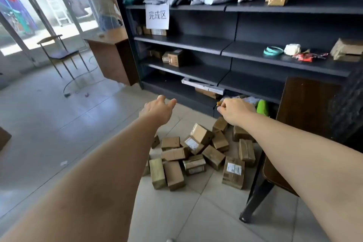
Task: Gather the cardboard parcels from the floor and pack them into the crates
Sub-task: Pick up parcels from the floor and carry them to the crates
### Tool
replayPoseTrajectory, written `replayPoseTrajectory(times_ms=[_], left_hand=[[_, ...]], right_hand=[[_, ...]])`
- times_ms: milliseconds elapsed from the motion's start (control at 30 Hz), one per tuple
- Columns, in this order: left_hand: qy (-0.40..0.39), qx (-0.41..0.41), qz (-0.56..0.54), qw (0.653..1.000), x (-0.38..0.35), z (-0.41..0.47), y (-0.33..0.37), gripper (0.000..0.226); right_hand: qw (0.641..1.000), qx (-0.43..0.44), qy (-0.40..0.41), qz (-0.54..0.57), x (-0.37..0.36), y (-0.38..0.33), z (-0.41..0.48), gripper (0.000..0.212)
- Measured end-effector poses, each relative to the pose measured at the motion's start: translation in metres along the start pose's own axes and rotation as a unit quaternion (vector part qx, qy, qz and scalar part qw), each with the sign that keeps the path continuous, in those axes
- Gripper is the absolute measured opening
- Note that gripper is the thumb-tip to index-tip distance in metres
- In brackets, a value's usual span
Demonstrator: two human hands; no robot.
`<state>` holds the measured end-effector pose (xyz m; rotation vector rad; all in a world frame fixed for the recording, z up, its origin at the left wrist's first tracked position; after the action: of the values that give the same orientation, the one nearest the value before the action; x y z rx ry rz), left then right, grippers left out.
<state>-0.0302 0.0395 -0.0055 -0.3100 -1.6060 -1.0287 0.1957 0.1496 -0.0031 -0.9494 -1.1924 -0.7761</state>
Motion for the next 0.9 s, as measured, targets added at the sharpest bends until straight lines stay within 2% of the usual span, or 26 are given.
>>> replayPoseTrajectory(times_ms=[200,467,633,900], left_hand=[[-0.022,0.041,0.013,0.999,-0.015,-0.003,-0.045,0.062],[-0.074,0.055,0.059,0.994,-0.029,0.021,-0.109,0.053],[-0.1,0.067,0.066,0.991,-0.037,0.053,-0.153,0.046],[-0.172,0.096,0.058,0.979,-0.075,0.098,-0.22,0.05]], right_hand=[[0.997,0.0,-0.069,-0.019,-0.053,-0.02,-0.007,0.041],[0.992,0.002,-0.12,-0.026,-0.109,-0.066,0.009,0.036],[0.992,0.004,-0.124,-0.038,-0.145,-0.104,0.03,0.037],[0.986,-0.034,-0.16,-0.012,-0.217,-0.137,0.061,0.031]])
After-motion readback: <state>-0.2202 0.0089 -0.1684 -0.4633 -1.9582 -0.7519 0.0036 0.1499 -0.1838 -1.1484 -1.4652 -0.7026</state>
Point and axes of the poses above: each hand's wrist, its own z-axis towards the middle knuckle, its own x-axis out of the back of the hand, y = z × x, the point moved 5 cm from there along z, towards the middle knuckle, and after that the axes turned 9 degrees about y, right-handed, at the moved point
